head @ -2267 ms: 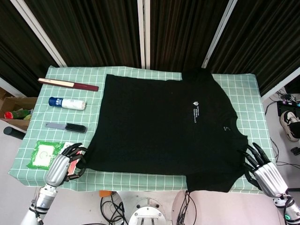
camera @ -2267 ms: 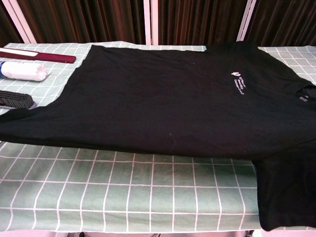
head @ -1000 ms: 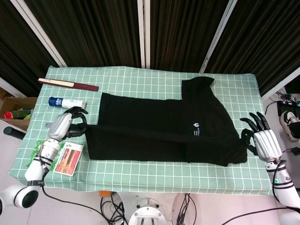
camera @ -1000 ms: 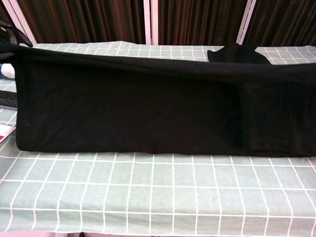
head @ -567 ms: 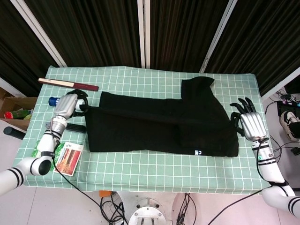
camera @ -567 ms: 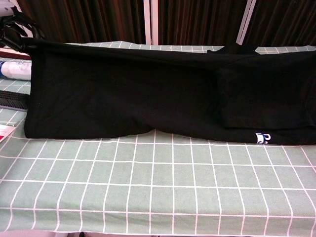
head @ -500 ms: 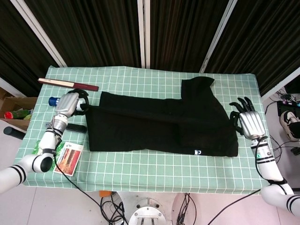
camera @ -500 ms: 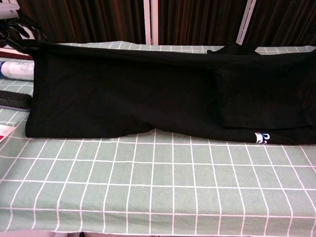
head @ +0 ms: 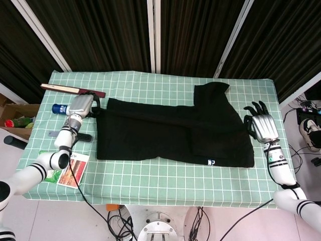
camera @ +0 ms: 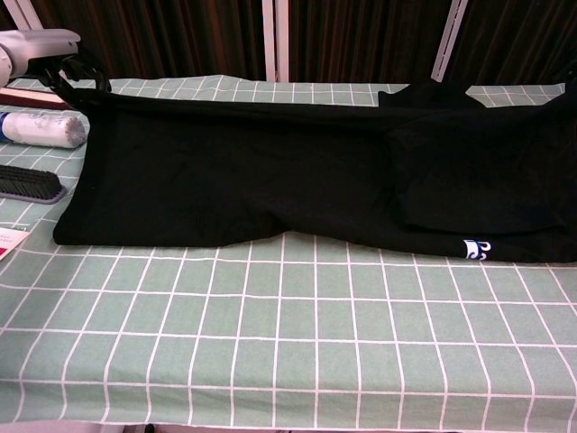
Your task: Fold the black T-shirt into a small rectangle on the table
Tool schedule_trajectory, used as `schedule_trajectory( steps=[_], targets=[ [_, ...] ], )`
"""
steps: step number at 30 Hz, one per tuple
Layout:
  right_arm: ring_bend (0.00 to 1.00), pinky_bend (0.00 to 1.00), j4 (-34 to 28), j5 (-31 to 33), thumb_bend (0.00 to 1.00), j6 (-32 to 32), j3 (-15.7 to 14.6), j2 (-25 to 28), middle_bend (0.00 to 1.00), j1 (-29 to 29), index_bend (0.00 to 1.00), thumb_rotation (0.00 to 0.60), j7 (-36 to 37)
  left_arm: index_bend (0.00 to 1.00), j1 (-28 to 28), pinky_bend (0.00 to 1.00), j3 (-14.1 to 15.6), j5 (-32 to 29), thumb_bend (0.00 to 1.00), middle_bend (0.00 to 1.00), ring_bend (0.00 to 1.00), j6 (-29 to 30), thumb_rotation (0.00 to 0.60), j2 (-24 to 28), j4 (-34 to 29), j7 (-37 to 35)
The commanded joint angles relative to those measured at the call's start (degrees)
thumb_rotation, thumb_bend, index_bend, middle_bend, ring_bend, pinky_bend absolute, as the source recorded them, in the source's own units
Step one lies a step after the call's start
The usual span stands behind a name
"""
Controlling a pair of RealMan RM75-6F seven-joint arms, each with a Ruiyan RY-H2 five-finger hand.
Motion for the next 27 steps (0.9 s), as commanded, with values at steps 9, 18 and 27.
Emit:
schedule_trajectory(
  steps=[9, 18, 27],
  targets=[
    [0.06, 0.05, 6.4, 0.3, 0.69, -3.3, -0.3, -2.9, 0.26, 2.8, 0.77, 0.6, -0.6, 0.63, -3.9, 0.18, -0.4, -2.1, 0.49, 0.26, 0.14, -4.2, 0.6, -5.4, 9.2, 1.8],
    [0.06, 0.05, 11.9, 0.9, 0.69, -6.5, -0.6, -5.9, 0.26, 4.7, 0.76, 0.6, 0.3, 0.63, -6.1, 0.18, -0.8, -2.1, 0.5, 0.25, 0.14, -6.8, 0.6, -9.5, 16.9, 2.0],
    [0.05, 0.02, 16.2, 2.3, 0.65, -10.1, -0.3, -8.9, 0.23, 6.6, 0.7, 0.6, -0.7, 0.35, -7.9, 0.18, -0.5, -2.5, 0.38, 0.16, 0.1, -10.6, 0.6, -14.0, 25.8, 3.9]
  ],
)
